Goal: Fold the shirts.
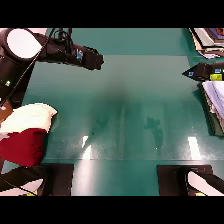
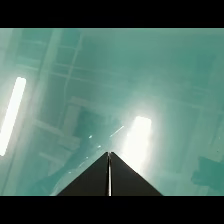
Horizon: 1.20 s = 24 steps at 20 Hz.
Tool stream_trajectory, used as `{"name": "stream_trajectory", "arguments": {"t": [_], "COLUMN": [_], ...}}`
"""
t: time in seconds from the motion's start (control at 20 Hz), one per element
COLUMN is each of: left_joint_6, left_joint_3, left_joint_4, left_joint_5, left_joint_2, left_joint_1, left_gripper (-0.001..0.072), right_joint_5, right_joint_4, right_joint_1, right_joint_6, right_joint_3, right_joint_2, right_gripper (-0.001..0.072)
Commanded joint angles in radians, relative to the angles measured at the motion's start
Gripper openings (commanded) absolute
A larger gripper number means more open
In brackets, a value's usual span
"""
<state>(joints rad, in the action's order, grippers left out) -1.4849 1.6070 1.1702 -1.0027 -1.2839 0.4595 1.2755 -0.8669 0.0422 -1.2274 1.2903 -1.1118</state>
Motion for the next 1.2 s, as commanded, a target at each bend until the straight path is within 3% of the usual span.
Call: {"name": "stream_trajectory", "arguments": {"t": [0.0,0.5,0.7,0.85,1.0,1.15], "left_joint_6": [0.000,0.000,0.000,0.000,-0.003,-0.015], "left_joint_3": [0.000,0.000,0.001,0.000,-0.036,-0.174], "left_joint_4": [0.000,0.000,0.001,0.092,0.332,0.481], "left_joint_5": [0.001,0.001,0.057,-0.173,-0.397,-0.528], "left_joint_2": [0.000,0.000,0.007,0.074,0.161,0.230], "left_joint_1": [0.000,0.000,-0.012,-0.109,-0.226,-0.336], "left_gripper": [0.0025,0.0025,0.0025,0.0025,0.0025,0.0030], "right_joint_5": [0.000,0.024,0.035,0.029,0.027,0.020], "right_joint_4": [0.002,0.002,0.002,-0.003,-0.001,-0.001], "right_joint_1": [-0.005,-0.005,-0.005,-0.005,-0.005,-0.005], "right_joint_6": [0.002,0.001,0.001,0.002,0.002,0.002], "right_joint_3": [0.001,-0.002,-0.002,-0.002,-0.002,-0.002], "right_joint_2": [0.000,0.000,0.000,0.000,0.000,0.000], "right_gripper": [0.0017,0.0017,0.0017,0.0017,0.0017,0.0017]}}
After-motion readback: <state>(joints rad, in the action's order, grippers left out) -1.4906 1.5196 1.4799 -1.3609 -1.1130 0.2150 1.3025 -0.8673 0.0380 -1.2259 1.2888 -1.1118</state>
